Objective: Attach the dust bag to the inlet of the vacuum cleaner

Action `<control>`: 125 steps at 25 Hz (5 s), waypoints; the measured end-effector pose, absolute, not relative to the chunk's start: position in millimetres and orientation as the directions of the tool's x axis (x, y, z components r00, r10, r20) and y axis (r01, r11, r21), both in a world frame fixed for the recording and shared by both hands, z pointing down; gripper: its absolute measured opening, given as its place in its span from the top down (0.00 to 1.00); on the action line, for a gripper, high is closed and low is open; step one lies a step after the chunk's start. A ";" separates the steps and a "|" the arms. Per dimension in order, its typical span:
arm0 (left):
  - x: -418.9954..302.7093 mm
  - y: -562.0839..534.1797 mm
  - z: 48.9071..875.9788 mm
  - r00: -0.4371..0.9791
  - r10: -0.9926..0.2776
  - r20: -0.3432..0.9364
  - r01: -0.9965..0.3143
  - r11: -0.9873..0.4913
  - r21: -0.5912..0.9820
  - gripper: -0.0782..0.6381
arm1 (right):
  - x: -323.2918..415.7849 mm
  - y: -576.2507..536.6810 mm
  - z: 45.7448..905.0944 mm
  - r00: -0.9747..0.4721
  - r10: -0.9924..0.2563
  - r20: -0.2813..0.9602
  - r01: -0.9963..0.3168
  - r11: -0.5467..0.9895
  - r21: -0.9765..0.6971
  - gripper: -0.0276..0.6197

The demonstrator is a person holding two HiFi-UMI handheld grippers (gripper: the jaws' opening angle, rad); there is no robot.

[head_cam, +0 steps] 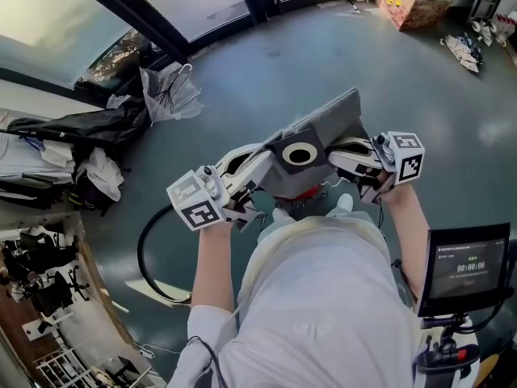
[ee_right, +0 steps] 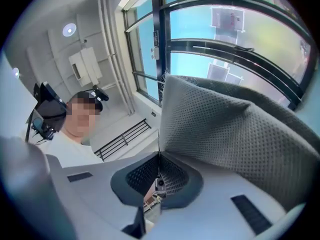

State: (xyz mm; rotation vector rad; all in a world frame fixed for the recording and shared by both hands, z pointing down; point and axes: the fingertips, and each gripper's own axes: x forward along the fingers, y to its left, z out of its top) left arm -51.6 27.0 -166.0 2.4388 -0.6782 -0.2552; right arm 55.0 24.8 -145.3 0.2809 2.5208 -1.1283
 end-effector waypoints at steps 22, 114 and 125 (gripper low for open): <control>-54.6 44.1 -176.0 0.865 -0.491 -0.100 -0.318 -0.692 0.648 0.85 | 38.4 31.9 -129.8 -0.947 0.078 -0.311 0.277 0.691 -0.668 0.83; -50.7 61.3 471.2 0.573 -0.610 0.548 -0.790 -0.232 0.567 0.81 | 134.7 17.8 553.4 -0.586 -0.121 0.801 -0.706 0.563 -0.431 0.93; -54.5 60.0 476.4 0.539 -0.617 0.574 -0.807 -0.181 0.563 0.87 | 121.4 29.6 569.1 -0.573 -0.042 0.818 -0.684 0.574 -0.450 0.93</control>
